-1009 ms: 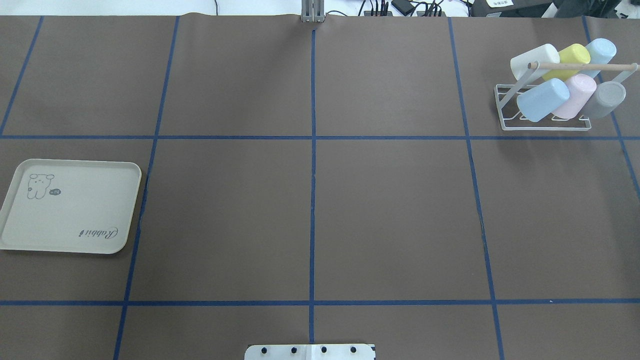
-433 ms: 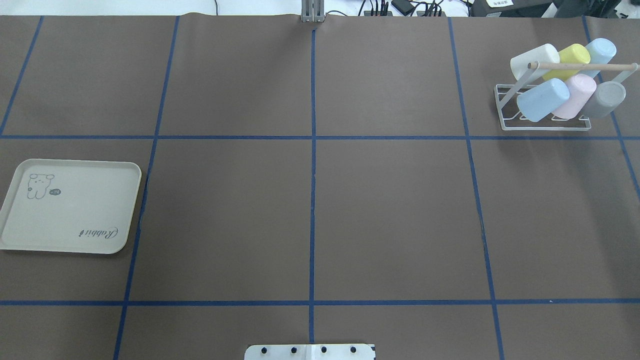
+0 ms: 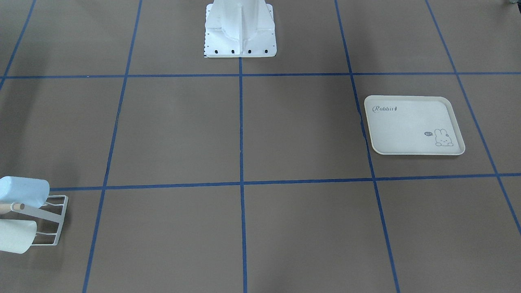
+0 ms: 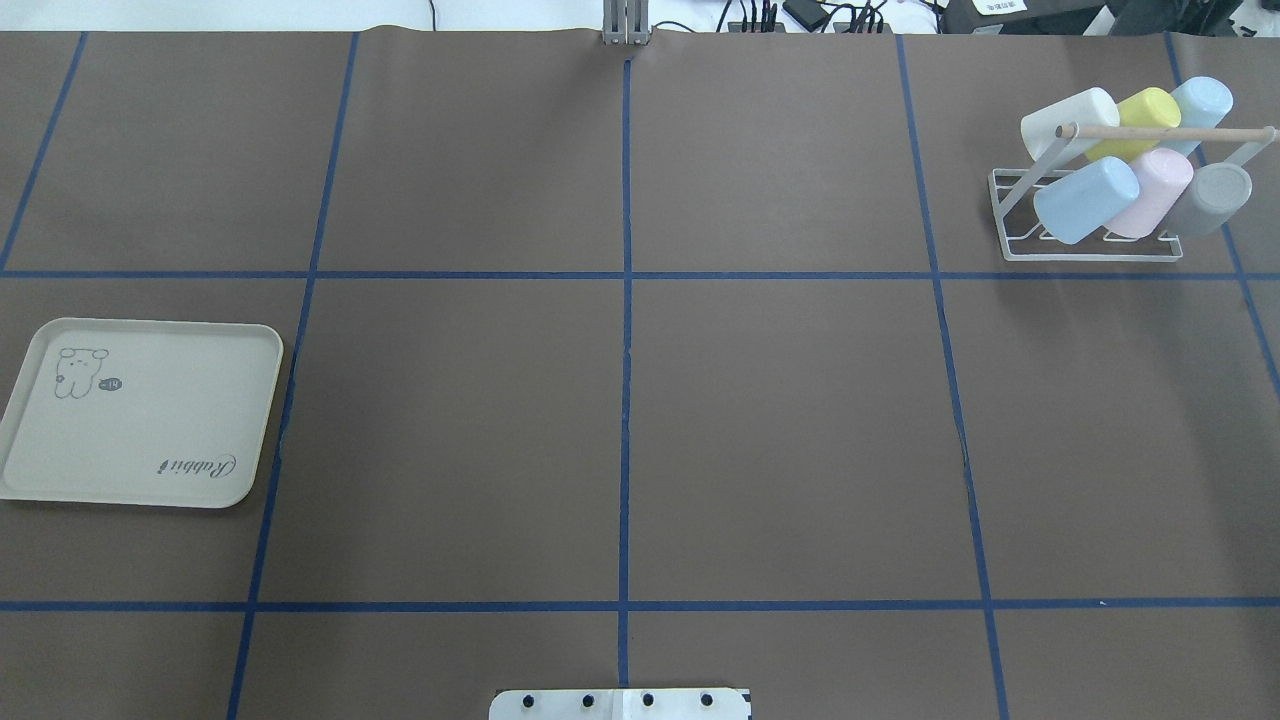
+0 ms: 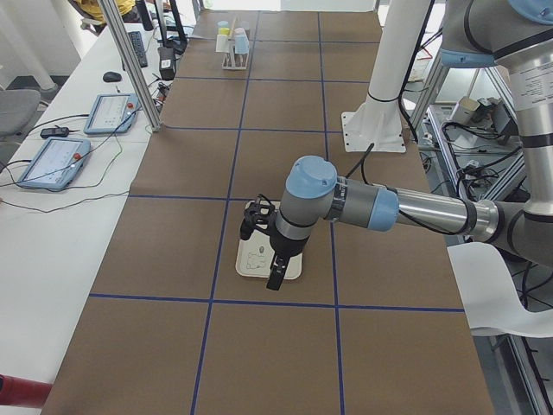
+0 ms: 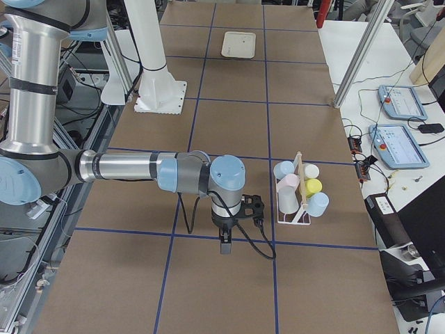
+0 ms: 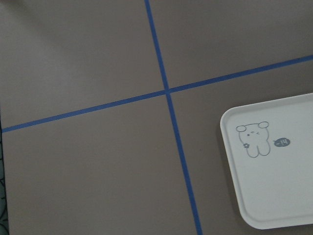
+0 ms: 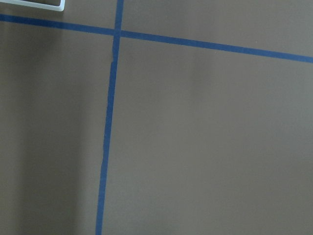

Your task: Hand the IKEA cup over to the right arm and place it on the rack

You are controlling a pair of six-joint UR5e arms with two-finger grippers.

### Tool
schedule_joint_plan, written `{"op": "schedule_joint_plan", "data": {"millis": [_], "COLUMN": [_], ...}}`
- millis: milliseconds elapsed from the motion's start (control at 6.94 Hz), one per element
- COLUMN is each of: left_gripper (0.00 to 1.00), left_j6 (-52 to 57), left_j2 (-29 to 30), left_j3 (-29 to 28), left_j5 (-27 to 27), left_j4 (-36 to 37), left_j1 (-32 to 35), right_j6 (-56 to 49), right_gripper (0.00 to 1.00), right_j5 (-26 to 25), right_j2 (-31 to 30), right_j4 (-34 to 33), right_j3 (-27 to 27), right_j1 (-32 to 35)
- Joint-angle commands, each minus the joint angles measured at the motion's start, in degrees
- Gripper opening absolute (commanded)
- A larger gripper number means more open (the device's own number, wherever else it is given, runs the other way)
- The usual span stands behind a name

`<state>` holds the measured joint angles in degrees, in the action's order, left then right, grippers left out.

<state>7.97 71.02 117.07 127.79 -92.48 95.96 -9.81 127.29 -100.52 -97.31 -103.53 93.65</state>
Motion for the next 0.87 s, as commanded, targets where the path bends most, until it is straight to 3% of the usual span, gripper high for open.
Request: {"op": "schedule_joint_plan", "data": {"millis": [0, 288, 721], "left_gripper": [1.00, 1.00, 1.00], "left_j6": [1.26, -4.08, 0.00], "left_j2": [-1.06, -1.24, -1.24], "left_j3": [-1.14, -1.41, -3.25], "left_j5": [0.71, 0.71, 0.80], "left_j4": [3.70, 3.19, 3.09], "left_j1": [1.16, 0.19, -6.29], "right_j6": [10.70, 11.49, 11.31], "right_gripper": [1.00, 1.00, 1.00], "right_j5": [5.55, 7.80, 7.53], "right_j2": [0.14, 0.41, 0.41], "right_j4": [0.27, 0.19, 0.19], "right_j3": [0.61, -0.18, -0.45], "right_j1": [-1.35, -4.77, -6.45]}}
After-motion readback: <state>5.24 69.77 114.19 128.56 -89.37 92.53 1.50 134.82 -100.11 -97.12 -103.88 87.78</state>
